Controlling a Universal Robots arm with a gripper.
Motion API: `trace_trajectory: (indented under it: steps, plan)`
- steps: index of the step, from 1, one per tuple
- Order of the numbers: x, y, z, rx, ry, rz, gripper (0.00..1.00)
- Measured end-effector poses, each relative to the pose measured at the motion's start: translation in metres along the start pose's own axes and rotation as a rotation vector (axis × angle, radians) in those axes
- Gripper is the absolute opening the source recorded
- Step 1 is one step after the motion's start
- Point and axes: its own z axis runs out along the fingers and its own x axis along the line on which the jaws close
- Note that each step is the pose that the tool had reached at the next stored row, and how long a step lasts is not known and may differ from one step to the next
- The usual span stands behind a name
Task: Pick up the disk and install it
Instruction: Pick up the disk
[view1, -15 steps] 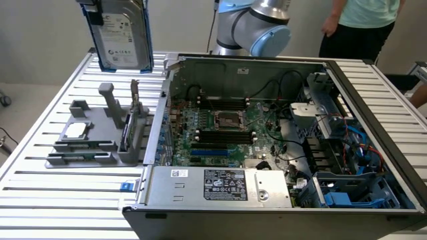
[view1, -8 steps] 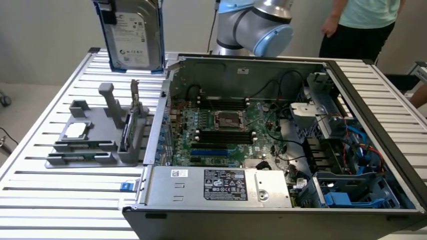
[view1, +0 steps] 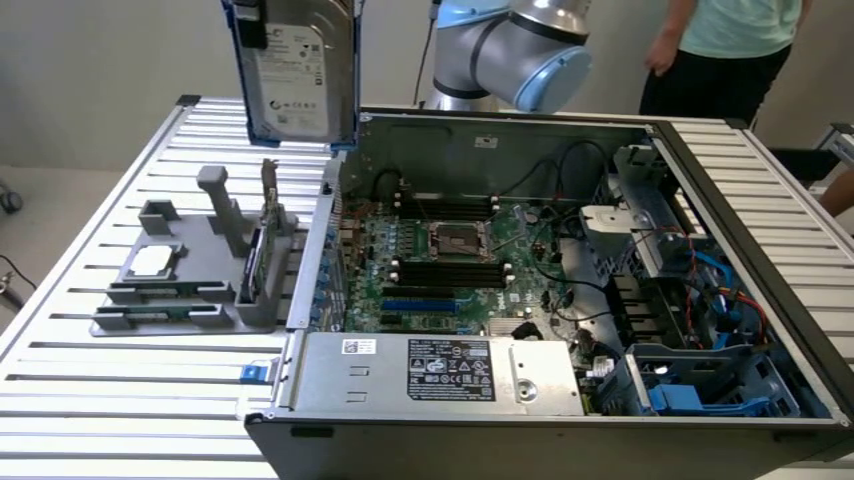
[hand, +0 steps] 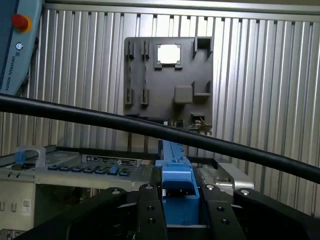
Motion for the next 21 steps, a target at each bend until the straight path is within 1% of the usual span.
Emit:
trace_trajectory:
  steps: [5,8,11,16,21]
  plan:
    - [0.007,-0.022,-0.0047,-0.0064,-0.0004,0.0,0.33]
    - [0.01,-0.0352,-0.0065,-0.0068,-0.0003,-0.001,0.33]
    - [0.012,-0.0457,-0.0079,-0.0066,-0.0005,-0.004,0.33]
    - [0.02,-0.0566,-0.0097,-0.0055,-0.0012,-0.006,0.33]
    - [0.032,-0.0665,-0.0101,-0.005,-0.0013,-0.007,0.33]
